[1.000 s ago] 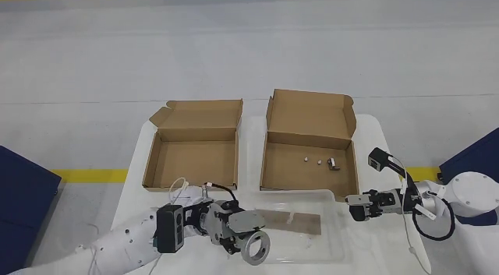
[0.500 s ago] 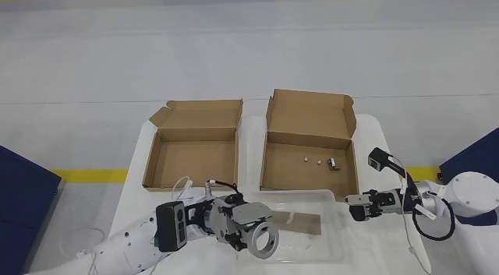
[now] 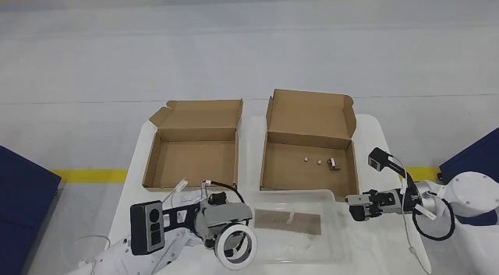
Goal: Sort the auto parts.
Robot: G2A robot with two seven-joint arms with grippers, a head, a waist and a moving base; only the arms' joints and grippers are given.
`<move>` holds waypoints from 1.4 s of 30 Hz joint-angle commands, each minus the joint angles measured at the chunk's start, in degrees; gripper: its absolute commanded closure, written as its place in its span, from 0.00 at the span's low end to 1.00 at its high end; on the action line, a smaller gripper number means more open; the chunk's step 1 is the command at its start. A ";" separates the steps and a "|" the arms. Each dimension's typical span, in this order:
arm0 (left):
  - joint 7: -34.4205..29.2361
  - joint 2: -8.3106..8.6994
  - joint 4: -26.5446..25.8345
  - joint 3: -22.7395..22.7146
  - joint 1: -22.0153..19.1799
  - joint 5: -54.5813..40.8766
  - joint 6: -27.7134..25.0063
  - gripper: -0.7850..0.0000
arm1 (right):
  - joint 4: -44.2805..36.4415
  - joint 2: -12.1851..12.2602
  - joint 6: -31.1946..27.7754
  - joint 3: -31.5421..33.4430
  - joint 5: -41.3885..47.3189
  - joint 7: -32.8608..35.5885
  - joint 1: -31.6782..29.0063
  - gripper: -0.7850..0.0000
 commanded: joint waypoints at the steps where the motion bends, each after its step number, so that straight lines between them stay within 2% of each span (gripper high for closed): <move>1: 0.44 -0.38 -1.37 0.16 0.21 -1.53 0.51 1.00 | 0.00 0.00 0.00 0.00 0.00 0.00 0.00 0.00; 10: 1.59 -1.46 -2.79 1.07 -0.34 -4.87 1.65 1.00 | 0.00 0.00 0.00 0.00 0.00 0.00 0.00 0.00; 19: 1.61 -1.48 -2.51 1.03 -0.47 -4.59 1.67 1.00 | 0.00 0.00 0.00 0.00 0.00 0.00 0.00 0.00; 22: 0.53 -1.83 -4.02 -0.53 1.23 -7.33 2.66 1.00 | 0.00 0.00 0.00 0.00 0.00 0.00 0.00 0.00; 25: 1.51 -2.32 -4.24 -2.33 3.03 -11.01 3.33 1.00 | 0.00 0.00 0.00 0.00 0.00 0.00 0.00 0.00; 34: -0.76 -3.57 -4.41 -7.09 7.38 -16.15 5.10 1.00 | 0.00 0.00 0.00 0.00 0.00 0.00 0.00 0.00; 42: -1.25 -3.88 -4.58 -8.05 8.06 -15.94 4.69 1.00 | 0.00 0.00 0.00 0.00 0.00 0.00 0.00 0.00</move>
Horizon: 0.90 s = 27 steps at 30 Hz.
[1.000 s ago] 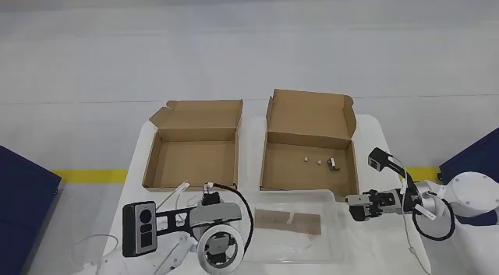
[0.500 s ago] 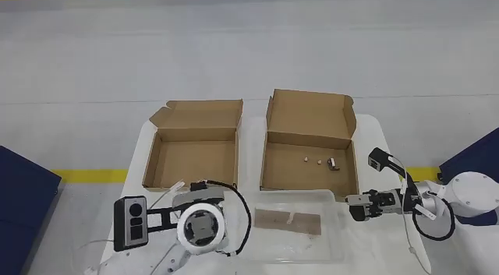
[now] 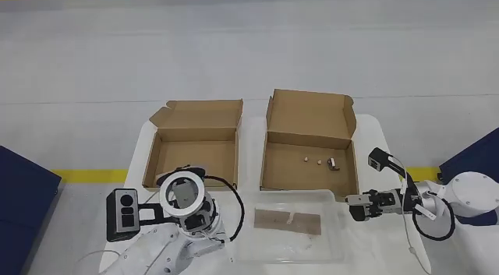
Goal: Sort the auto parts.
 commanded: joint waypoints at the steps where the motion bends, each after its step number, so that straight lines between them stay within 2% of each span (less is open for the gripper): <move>1: 0.01 0.00 0.00 0.01 0.00 -0.01 0.01 1.00 | 0.00 0.00 0.00 0.00 0.00 0.00 0.00 0.00; 8: -0.63 -0.95 -2.47 -1.80 2.12 -2.15 -1.71 1.00 | 0.00 0.00 0.00 0.00 0.00 0.00 0.00 0.00; 15: -7.61 -1.43 -2.19 -4.90 4.09 5.25 3.42 1.00 | 0.00 0.00 0.00 0.00 0.00 0.00 0.00 0.00; 20: -10.40 -1.78 -3.45 -6.43 5.56 7.89 4.07 1.00 | 0.00 0.00 0.00 0.00 0.00 0.00 0.00 0.00; 24: -10.70 -2.17 -4.54 -7.22 6.65 8.17 3.04 1.00 | 0.00 0.00 0.00 0.00 0.00 0.00 0.00 0.00; 27: -8.42 -2.75 -5.74 -7.07 7.39 4.82 0.01 1.00 | 0.00 0.00 0.00 0.00 0.00 0.00 0.00 0.00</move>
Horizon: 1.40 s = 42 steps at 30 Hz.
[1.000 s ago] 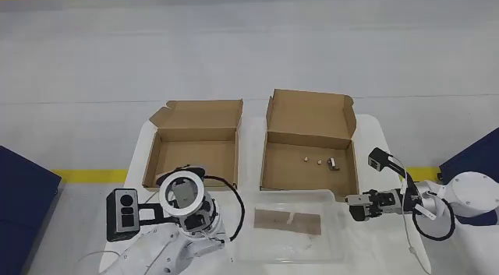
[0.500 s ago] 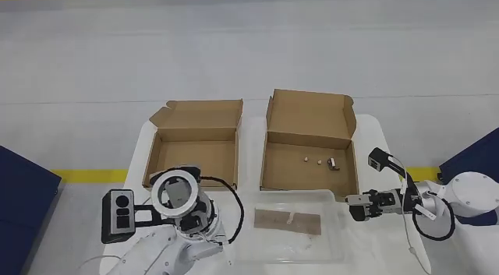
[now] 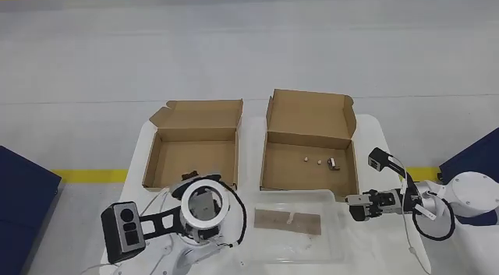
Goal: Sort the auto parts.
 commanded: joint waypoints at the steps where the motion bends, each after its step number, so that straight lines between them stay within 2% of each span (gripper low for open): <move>1: 2.14 -0.45 -0.71 0.20 0.36 -2.91 -2.58 1.00 | 0.00 0.00 0.00 0.00 0.00 0.00 0.00 0.00; 5: 4.22 -1.28 -1.00 -0.03 0.53 -5.55 -5.55 1.00 | 0.00 0.00 0.00 0.00 0.00 0.00 0.00 0.00; 9: 3.72 -1.91 -0.87 -0.70 0.85 -5.38 -6.10 1.00 | 0.00 0.00 0.00 0.00 0.00 0.00 0.00 0.00; 18: -0.53 -2.89 -0.24 -2.96 2.14 -0.73 -3.21 1.00 | 0.00 0.00 0.00 0.00 0.00 0.00 0.00 0.00; 24: -1.70 -3.52 -0.73 -3.85 3.01 0.17 -3.42 1.00 | 0.00 0.00 0.00 0.00 0.00 0.00 0.00 0.00; 42: -2.98 -3.65 -1.18 -4.02 3.36 -0.03 -3.31 1.00 | 0.00 0.00 0.00 0.00 0.00 0.00 0.00 0.00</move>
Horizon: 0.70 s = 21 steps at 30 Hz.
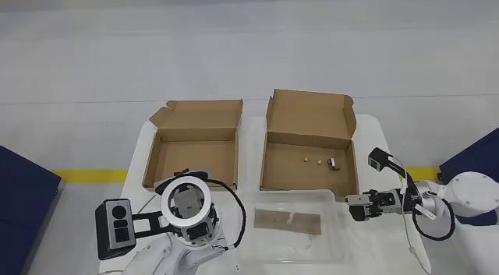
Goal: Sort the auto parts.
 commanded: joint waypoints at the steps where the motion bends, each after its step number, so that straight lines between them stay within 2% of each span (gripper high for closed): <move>1: -2.08 -0.10 -0.73 -0.38 0.44 -0.16 0.37 1.00 | 0.00 0.00 0.00 0.00 0.00 0.00 0.00 0.00; 5: -3.89 -0.34 -1.42 -0.95 1.24 0.70 -0.27 1.00 | 0.00 0.00 0.00 0.00 0.00 0.00 0.00 0.00; 21: -4.32 -0.41 -1.47 -1.11 1.43 0.66 -0.22 1.00 | 0.00 0.00 0.00 0.00 0.00 0.00 0.00 0.00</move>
